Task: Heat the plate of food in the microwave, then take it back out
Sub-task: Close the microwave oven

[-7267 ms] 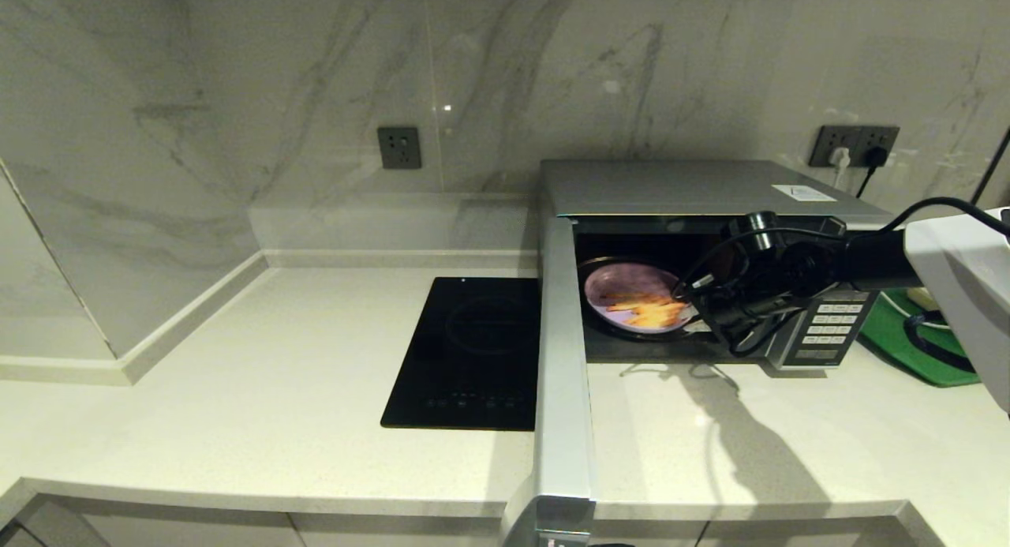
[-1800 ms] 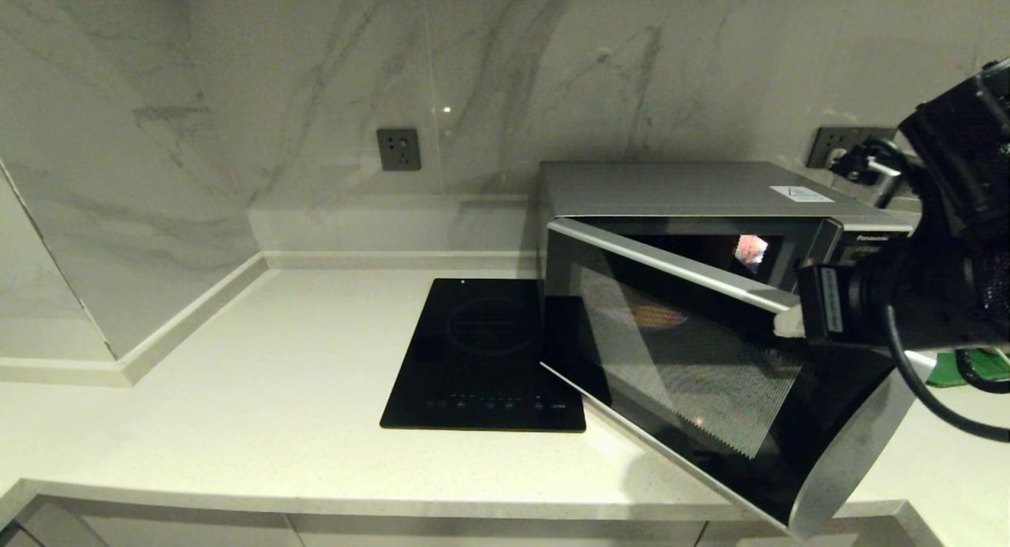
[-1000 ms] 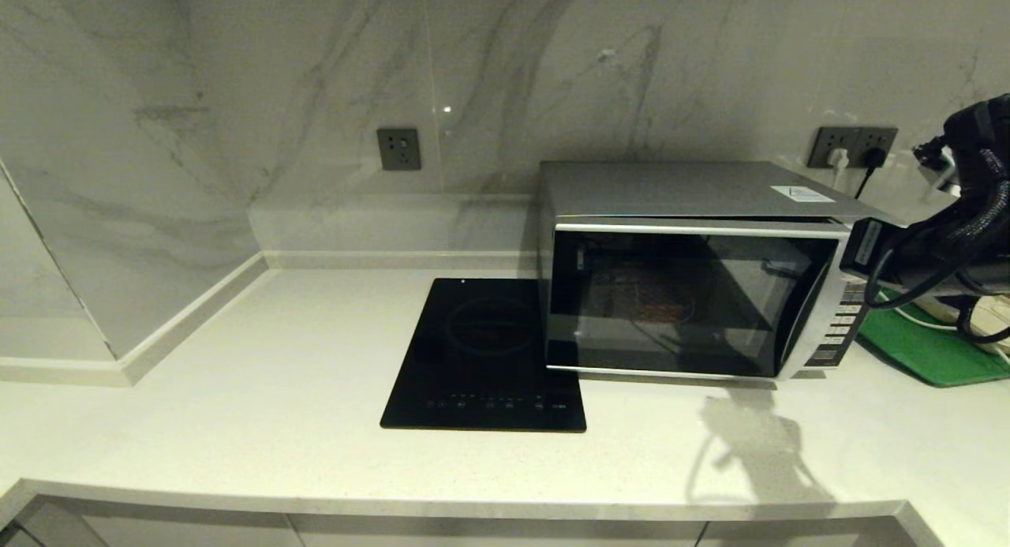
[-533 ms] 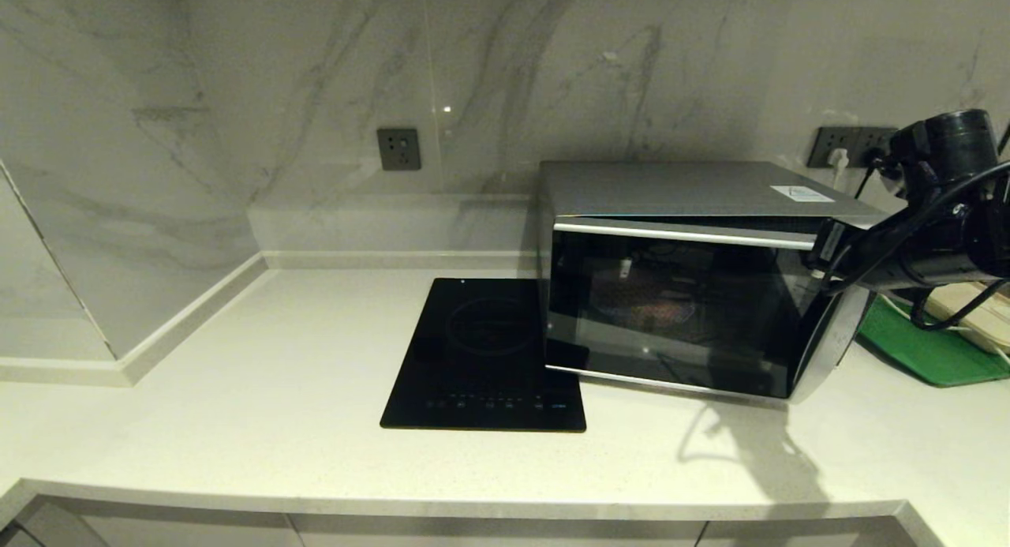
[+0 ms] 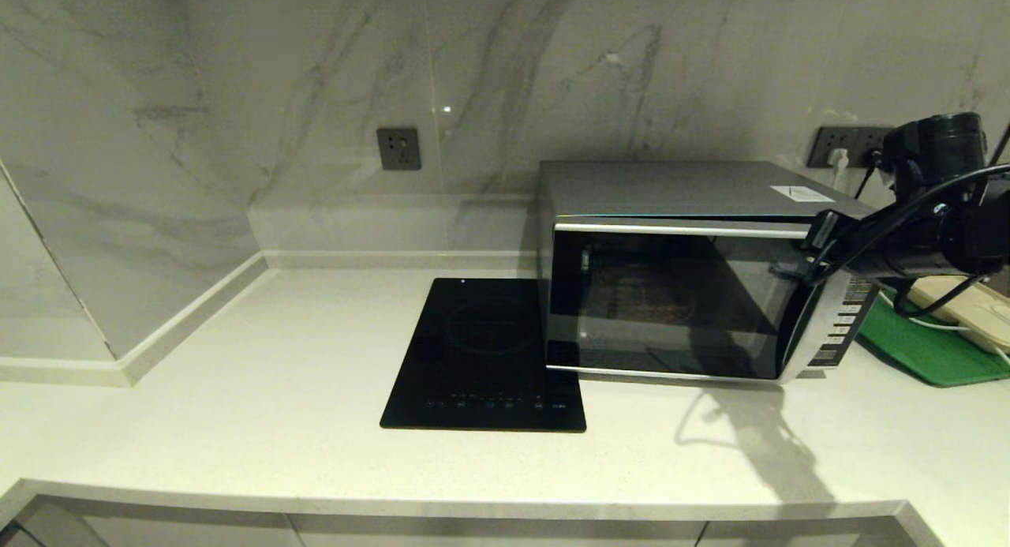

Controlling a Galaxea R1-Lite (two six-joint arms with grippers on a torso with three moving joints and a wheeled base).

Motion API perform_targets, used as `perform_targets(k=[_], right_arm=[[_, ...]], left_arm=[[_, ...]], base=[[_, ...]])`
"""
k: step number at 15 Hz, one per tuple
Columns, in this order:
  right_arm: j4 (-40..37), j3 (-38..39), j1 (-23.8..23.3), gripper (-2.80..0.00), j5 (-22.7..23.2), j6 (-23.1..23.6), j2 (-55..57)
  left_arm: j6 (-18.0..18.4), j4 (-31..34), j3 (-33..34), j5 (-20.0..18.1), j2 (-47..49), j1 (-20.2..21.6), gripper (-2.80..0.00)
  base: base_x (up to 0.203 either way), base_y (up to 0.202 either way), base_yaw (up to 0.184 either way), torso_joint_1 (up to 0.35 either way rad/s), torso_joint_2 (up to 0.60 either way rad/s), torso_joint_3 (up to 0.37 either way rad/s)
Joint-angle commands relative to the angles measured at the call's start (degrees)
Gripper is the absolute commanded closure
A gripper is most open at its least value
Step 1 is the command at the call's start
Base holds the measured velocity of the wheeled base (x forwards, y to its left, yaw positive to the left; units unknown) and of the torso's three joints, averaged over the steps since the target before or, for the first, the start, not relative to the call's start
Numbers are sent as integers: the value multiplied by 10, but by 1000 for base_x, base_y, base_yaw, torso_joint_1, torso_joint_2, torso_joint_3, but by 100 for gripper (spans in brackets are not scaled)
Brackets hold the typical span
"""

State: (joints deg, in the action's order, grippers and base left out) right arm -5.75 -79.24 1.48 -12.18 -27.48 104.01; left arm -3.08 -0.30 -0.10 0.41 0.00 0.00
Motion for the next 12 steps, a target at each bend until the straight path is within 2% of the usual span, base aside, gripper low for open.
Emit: perform_targets(k=[1, 8, 12], right_arm=[[13, 0, 0, 0, 0, -4, 19], [62, -9, 0, 0, 0, -8, 27], [66, -22, 3, 0, 1, -7, 37]], left_arm=[[-1, 0, 0, 0, 0, 0, 0], [-1, 0, 0, 0, 0, 0, 0], [-1, 0, 0, 0, 0, 0, 0]], base=[[0, 0, 0, 0, 0, 0], [0, 0, 0, 0, 0, 0], [0, 0, 0, 0, 0, 0]])
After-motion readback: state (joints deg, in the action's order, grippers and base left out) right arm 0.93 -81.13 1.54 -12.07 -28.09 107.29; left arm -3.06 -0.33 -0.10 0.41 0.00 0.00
